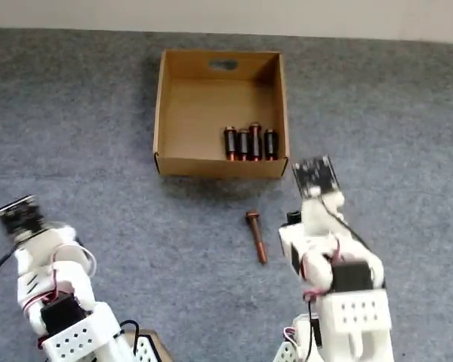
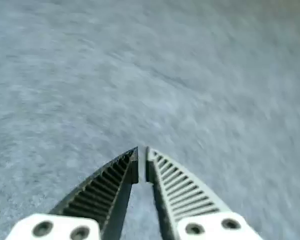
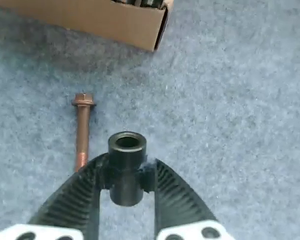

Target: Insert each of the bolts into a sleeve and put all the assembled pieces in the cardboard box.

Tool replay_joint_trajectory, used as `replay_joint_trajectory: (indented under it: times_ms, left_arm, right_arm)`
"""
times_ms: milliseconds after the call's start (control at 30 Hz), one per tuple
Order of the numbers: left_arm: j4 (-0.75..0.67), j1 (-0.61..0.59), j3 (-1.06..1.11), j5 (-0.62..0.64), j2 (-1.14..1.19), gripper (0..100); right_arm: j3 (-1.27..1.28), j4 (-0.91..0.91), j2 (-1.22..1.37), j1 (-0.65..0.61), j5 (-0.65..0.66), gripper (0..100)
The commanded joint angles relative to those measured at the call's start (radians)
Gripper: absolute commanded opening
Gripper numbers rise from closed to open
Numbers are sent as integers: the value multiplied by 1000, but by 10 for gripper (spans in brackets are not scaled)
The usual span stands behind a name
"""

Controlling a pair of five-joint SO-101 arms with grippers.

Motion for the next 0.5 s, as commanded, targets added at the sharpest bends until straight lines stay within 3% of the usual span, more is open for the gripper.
replay_joint_trajectory:
  times_ms: [0,167,333,467]
  left_arm:
    - [103,85,-119,-84,-1,109]
    - [193,110,-390,-94,10,119]
    - [242,277,-585,-153,28,119]
    - [241,394,-661,-153,209,119]
  right_arm:
    - [88,-67,-145,12,-64,5]
    - [157,-74,-278,12,-112,5]
    - [213,-74,-398,12,-140,5]
    - [265,-74,-506,47,-213,5]
